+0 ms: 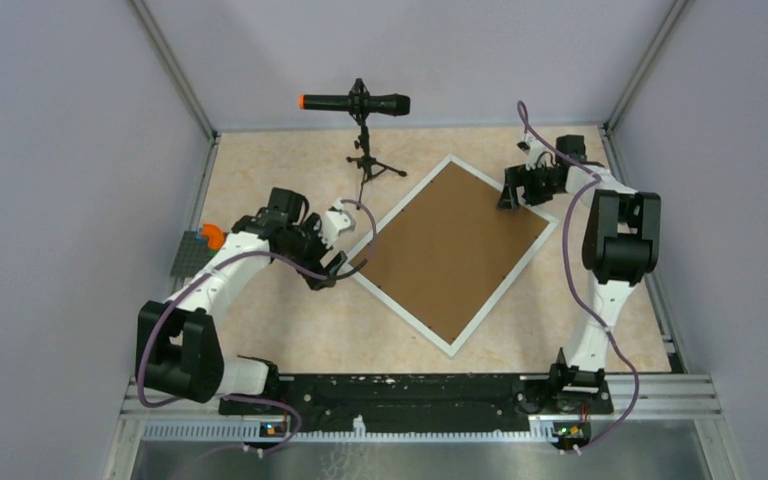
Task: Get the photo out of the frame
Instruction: Adjust the photo frame at the center of the board, then pick up the screwdriver from the center of the board.
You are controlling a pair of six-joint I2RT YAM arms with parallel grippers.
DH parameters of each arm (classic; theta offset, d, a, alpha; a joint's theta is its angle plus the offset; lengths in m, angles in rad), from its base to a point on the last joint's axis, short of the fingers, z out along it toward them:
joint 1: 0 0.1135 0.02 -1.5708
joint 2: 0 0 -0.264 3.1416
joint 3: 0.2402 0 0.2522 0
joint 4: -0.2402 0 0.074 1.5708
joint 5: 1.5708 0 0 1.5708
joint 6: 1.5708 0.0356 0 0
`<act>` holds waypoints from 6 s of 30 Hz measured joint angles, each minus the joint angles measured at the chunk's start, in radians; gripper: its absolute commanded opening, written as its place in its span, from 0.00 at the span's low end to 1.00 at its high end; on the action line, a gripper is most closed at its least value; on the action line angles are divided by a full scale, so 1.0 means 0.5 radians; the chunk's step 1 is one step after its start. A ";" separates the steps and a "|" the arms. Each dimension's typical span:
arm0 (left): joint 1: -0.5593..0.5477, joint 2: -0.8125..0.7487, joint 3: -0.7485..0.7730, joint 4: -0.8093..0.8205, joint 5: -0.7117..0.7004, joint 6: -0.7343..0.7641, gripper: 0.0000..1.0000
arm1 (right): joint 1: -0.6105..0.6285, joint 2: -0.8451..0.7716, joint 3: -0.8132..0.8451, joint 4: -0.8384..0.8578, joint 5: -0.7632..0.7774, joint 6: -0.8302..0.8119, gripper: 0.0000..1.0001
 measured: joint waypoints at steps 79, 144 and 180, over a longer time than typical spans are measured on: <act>0.994 0.554 -0.007 0.347 -0.516 0.267 0.03 | 0.275 -1.151 -0.954 -0.370 -0.716 0.195 0.87; 0.111 -0.239 0.157 1.227 1.398 -1.832 0.90 | 0.857 -1.123 -0.528 1.814 -0.997 2.420 0.00; -0.079 -0.061 -0.515 3.618 1.156 -4.283 0.61 | 1.072 -1.229 -0.702 2.043 -0.838 2.129 0.00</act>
